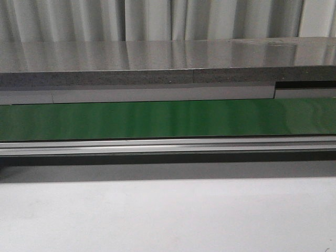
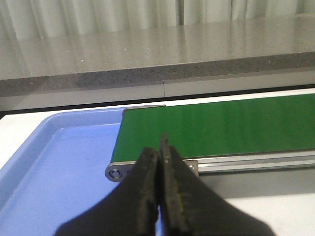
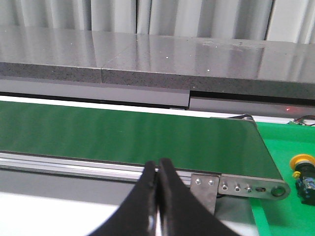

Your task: Move button from left to right

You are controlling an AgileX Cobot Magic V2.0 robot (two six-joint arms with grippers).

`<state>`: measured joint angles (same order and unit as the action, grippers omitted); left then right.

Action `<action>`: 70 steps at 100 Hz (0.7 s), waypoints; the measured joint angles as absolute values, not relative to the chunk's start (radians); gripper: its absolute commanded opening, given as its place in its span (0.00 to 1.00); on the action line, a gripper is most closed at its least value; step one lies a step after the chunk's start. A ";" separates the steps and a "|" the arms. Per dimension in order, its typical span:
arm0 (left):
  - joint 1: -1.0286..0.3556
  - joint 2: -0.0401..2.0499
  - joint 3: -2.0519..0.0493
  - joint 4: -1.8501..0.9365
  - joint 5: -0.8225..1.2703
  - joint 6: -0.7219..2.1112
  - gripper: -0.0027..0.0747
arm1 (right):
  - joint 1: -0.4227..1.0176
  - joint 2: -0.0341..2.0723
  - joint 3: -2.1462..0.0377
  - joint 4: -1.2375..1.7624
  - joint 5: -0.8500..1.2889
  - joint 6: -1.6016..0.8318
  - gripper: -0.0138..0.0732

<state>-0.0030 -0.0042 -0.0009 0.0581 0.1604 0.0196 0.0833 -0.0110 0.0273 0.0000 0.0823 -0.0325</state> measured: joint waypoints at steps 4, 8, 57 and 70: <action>-0.003 -0.004 0.000 0.058 0.145 0.020 0.01 | 0.083 -0.011 0.027 0.000 0.082 -0.032 0.08; -0.003 -0.004 0.000 0.058 0.133 0.020 0.01 | 0.083 -0.011 0.027 0.000 0.082 -0.032 0.08; -0.003 -0.004 0.000 0.058 0.063 0.020 0.01 | 0.083 -0.011 0.027 0.000 0.082 -0.032 0.08; -0.003 -0.004 0.000 0.058 0.061 0.020 0.01 | 0.083 -0.011 0.027 0.000 0.082 -0.032 0.08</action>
<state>-0.0030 -0.0042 -0.0002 0.0581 0.0611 0.0196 0.0833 -0.0110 0.0273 0.0000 0.0823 -0.0325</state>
